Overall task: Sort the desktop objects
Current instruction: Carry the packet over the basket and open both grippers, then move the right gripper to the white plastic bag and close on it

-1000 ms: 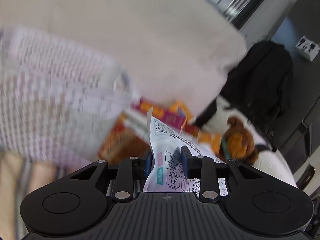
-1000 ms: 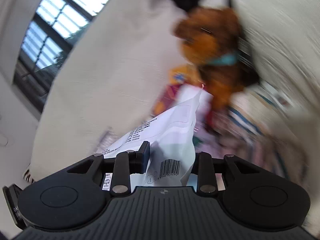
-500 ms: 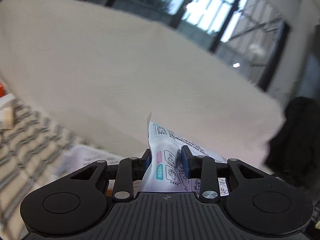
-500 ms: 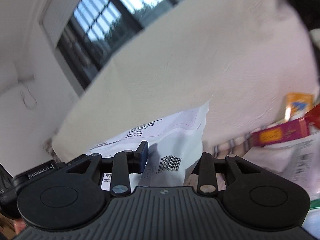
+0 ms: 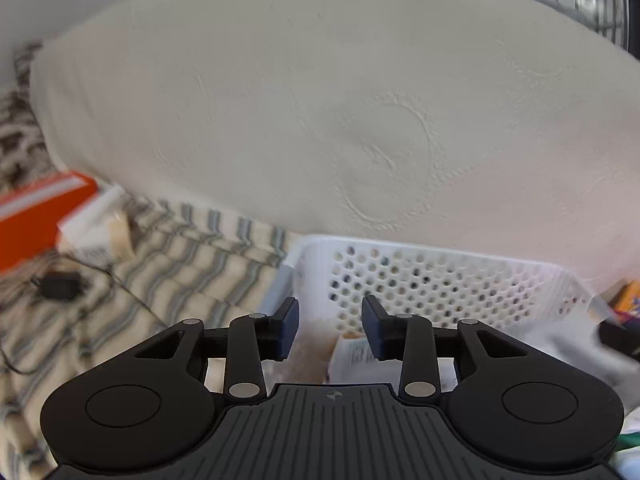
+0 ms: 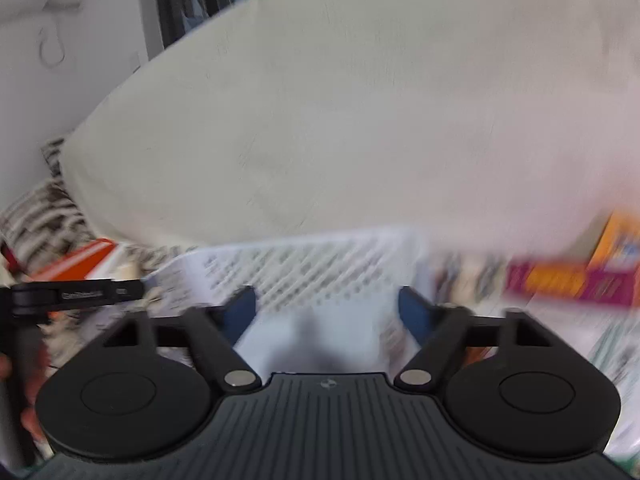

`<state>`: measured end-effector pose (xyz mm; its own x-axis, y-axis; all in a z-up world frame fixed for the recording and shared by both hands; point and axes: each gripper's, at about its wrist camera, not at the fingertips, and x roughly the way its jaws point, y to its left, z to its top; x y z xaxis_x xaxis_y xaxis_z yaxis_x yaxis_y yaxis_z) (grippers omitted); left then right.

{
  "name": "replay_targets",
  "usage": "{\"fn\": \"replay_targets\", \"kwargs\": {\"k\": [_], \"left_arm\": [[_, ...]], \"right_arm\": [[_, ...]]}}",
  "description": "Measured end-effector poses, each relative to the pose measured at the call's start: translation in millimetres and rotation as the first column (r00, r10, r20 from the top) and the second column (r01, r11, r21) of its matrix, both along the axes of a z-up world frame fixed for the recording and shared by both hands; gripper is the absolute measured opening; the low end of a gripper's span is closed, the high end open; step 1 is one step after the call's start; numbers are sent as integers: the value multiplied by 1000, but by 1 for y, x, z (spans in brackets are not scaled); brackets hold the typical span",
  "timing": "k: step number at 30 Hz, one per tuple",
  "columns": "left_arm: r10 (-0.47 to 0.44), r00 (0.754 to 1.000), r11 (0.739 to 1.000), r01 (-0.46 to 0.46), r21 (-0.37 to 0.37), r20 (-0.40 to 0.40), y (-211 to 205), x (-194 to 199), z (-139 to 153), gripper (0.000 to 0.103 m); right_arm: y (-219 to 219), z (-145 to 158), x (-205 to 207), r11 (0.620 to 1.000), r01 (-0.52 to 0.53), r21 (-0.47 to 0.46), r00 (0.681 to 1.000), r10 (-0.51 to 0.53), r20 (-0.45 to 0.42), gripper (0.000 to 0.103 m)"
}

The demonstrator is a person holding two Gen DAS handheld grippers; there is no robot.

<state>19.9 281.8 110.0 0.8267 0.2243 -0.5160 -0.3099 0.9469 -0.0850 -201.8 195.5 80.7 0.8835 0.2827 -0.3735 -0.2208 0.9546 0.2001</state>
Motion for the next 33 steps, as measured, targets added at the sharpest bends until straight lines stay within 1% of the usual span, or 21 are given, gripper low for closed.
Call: {"fn": "replay_targets", "kwargs": {"k": [2, 3, 4, 5, 6, 8, 11, 13, 16, 17, 19, 21, 22, 23, 25, 27, 28, 30, 31, 32, 33], "left_arm": [[-3, 1000, 999, 4, -44, 13, 8, -10, 4, 54], [0, 1000, 998, 2, -69, 29, 7, -15, 6, 56], [-8, 999, 995, 13, -98, 52, 5, -20, 10, 58], [-25, 997, 990, 35, -134, 75, 1, -27, 12, 63], [-44, 995, 983, 60, -174, 94, -3, -34, 14, 68], [-101, 985, 963, 133, -234, 142, -22, -46, 15, 74], [-205, 957, 918, 260, -300, 203, -62, -64, 11, 82], [-280, 931, 870, 349, -347, 235, -96, -70, 2, 87], [-378, 894, 805, 445, -393, 239, -151, -69, -18, 91], [-408, 883, 790, 468, -396, 230, -169, -66, -26, 91], [-447, 874, 776, 484, -405, 189, -201, -58, -43, 92], [-480, 865, 763, 493, -417, 145, -223, -48, -63, 92], [-486, 866, 771, 489, -409, 118, -232, -45, -71, 92], [-489, 868, 785, 482, -388, 89, -239, -45, -79, 92], [-498, 866, 814, 487, -316, 50, -250, -48, -91, 92], [-483, 876, 844, 469, -259, 10, -252, -47, -100, 92], [-479, 878, 848, 460, -264, -5, -250, -46, -104, 93], [-487, 873, 841, 461, -283, -22, -245, -43, -108, 95], [-481, 876, 845, 456, -280, -25, -245, -42, -109, 95], [-472, 881, 852, 448, -271, -27, -247, -40, -110, 97], [-466, 884, 858, 444, -260, -28, -248, -39, -111, 97]], "right_arm": [[-2, 7, -8, 998, 7, -55, 998, -4, 60, 84], [-6, 9, -12, 998, 21, -57, 997, -17, 75, 84], [-12, 12, -18, 999, 30, -39, 996, -26, 82, 84], [-22, 12, -25, 1000, 25, -8, 996, -24, 83, 84], [-33, 12, -33, 999, 22, 26, 996, -25, 80, 84], [-63, 8, -53, 992, 38, 117, 997, -46, 70, 86], [-121, -11, -85, 960, 92, 266, 995, -99, 14, 90], [-167, -27, -108, 914, 169, 368, 986, -161, -51, 90], [-221, -57, -126, 848, 310, 430, 951, -279, -136, 91], [-237, -65, -130, 825, 346, 447, 938, -304, -165, 91], [-260, -76, -135, 794, 379, 476, 925, -324, -196, 91], [-272, -79, -132, 787, 411, 461, 912, -351, -213, 91], [-277, -81, -130, 789, 409, 459, 912, -348, -216, 91], [-282, -86, -127, 788, 408, 461, 913, -344, -220, 91], [-283, -97, -112, 785, 416, 460, 909, -341, -240, 91], [-284, -103, -97, 782, 418, 462, 907, -333, -258, 89], [-284, -104, -90, 781, 416, 465, 908, -328, -261, 88], [-282, -107, -75, 771, 427, 472, 903, -336, -267, 86], [-282, -109, -66, 758, 447, 474, 893, -349, -284, 81], [-282, -112, -57, 743, 474, 473, 878, -361, -313, 64], [-282, -115, -50, 728, 499, 470, 863, -370, -344, 53]]}}
